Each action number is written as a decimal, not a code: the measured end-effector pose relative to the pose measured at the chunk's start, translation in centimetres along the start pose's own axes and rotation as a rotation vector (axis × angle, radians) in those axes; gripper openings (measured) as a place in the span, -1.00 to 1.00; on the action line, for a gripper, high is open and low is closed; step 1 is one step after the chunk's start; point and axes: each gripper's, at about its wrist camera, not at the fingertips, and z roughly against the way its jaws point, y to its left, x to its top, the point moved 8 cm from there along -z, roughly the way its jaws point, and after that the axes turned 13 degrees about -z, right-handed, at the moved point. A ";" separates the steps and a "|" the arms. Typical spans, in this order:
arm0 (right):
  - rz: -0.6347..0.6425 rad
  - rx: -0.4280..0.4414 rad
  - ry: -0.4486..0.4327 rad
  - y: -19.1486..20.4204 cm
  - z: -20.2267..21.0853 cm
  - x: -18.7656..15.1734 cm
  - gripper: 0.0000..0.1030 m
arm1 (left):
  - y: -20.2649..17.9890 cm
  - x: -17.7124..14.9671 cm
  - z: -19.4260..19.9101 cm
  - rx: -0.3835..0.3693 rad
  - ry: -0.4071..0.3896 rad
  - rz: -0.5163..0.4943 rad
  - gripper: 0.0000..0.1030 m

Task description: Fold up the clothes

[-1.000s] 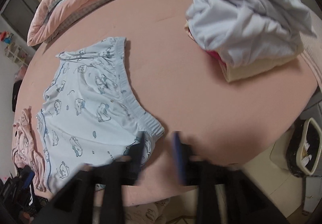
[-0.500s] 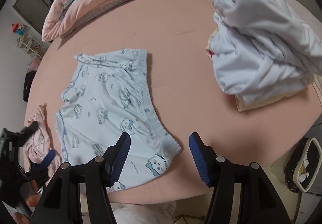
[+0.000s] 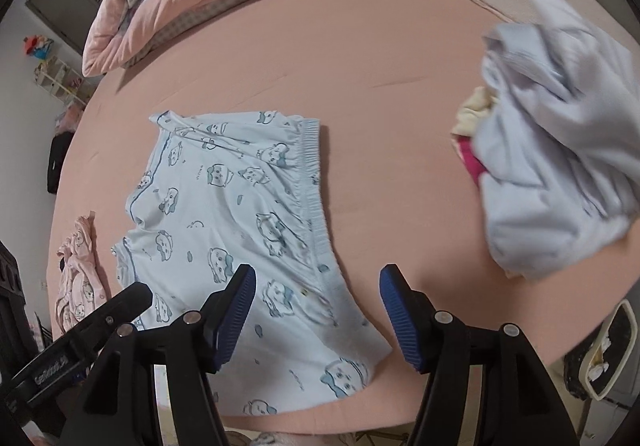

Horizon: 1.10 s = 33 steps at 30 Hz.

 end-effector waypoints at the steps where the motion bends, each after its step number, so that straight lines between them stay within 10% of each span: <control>1: 0.013 -0.005 0.005 0.3 -0.3 0.2 0.24 | 0.1 0.3 -0.2 -0.008 0.011 -0.014 0.67; 22: 0.083 -0.041 0.014 3.1 -5.3 9.5 0.24 | 11.6 9.8 -3.9 0.173 0.113 -0.216 0.67; 33: -0.012 0.013 0.080 2.8 -9.4 10.7 0.24 | 18.3 10.2 -6.3 0.120 0.169 -0.045 0.67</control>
